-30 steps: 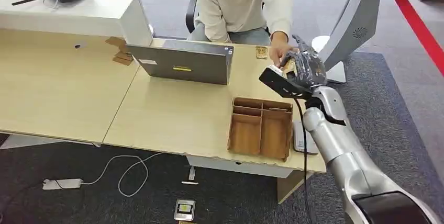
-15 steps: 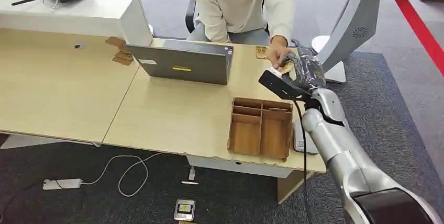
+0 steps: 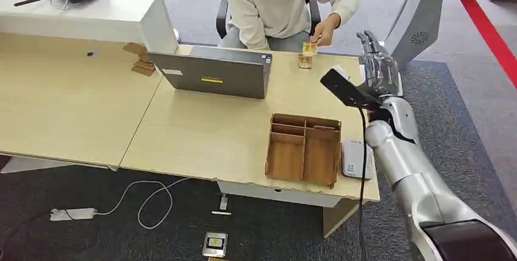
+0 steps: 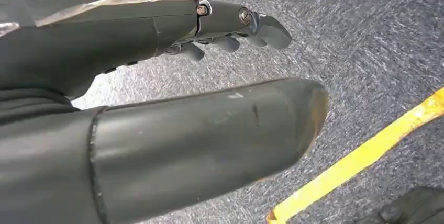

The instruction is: Pass the card to the sensor for recognition and then transmit it.

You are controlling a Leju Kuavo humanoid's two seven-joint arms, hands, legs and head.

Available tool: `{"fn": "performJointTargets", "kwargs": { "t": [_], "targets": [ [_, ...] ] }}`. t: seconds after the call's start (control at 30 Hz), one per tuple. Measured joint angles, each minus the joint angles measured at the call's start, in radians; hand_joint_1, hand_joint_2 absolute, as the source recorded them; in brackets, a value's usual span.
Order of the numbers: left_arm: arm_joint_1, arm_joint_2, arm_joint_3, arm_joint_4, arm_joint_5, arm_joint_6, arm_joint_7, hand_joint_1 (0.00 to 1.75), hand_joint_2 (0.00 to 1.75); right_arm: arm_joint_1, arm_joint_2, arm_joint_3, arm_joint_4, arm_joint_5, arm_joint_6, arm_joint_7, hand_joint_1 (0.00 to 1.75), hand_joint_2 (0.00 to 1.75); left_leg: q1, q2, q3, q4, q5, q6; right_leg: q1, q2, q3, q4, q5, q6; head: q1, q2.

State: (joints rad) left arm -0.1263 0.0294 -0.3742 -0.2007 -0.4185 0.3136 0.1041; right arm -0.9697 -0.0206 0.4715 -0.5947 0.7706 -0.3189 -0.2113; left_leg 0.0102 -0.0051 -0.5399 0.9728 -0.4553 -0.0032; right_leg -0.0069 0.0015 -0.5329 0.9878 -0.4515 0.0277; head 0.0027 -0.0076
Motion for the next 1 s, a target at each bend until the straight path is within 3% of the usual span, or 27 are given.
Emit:
{"fn": "performJointTargets", "kwargs": {
  "t": [0.57, 0.7, 0.8, 0.93, 1.0],
  "targets": [
    [0.0, 0.0, 0.0, 0.0, 0.001, 0.0, 0.0, 0.0, 0.0, 0.001, -0.03, -0.023, -0.058, -0.002, -0.001, 0.0, 0.0, 1.75, 0.0, 0.0, 0.0, 0.0, 0.0, 0.0, 0.0, 0.0, 0.0, 0.0, 0.0, 0.0, 0.0, 0.0],
    [0.0, -0.001, 0.0, 0.0, 0.029, 0.005, 0.005, 0.0, 0.0, 0.005, -0.043, -0.037, -0.069, -0.057, -0.021, 0.01, 0.0, 1.75, 0.0, 0.0, 0.0, 0.0, 0.0, 0.0, 0.0, 0.0, 0.0, 0.0, 0.0, 0.0, -0.001, 0.0],
    [0.003, -0.005, 0.0, 0.0, 0.058, 0.013, 0.016, 0.0, 0.0, 0.034, -0.074, -0.07, -0.122, -0.155, 0.075, 0.059, 0.0, 1.75, 0.0, -0.001, 0.0, 0.0, 0.0, 0.0, 0.0, 0.0, 0.0, 0.0, 0.0, 0.0, 0.0, 0.0],
    [0.004, -0.006, 0.0, 0.0, 0.07, 0.014, 0.019, 0.0, 0.0, 0.119, -0.119, -0.089, -0.226, -0.187, 0.28, 0.152, 0.0, 1.75, 0.0, -0.001, 0.0, 0.0, 0.0, 0.0, 0.0, 0.0, 0.001, -0.001, 0.0, 0.0, 0.0, 0.0],
    [0.003, -0.006, 0.0, 0.0, 0.07, 0.016, 0.019, 0.0, 0.0, 0.167, -0.133, -0.089, -0.276, -0.187, 0.34, 0.179, 0.0, 1.75, -0.001, -0.001, 0.001, 0.0, 0.0, 0.0, -0.001, 0.0, 0.0, -0.001, 0.0, 0.0, 0.0, 0.0]
  ]
}}
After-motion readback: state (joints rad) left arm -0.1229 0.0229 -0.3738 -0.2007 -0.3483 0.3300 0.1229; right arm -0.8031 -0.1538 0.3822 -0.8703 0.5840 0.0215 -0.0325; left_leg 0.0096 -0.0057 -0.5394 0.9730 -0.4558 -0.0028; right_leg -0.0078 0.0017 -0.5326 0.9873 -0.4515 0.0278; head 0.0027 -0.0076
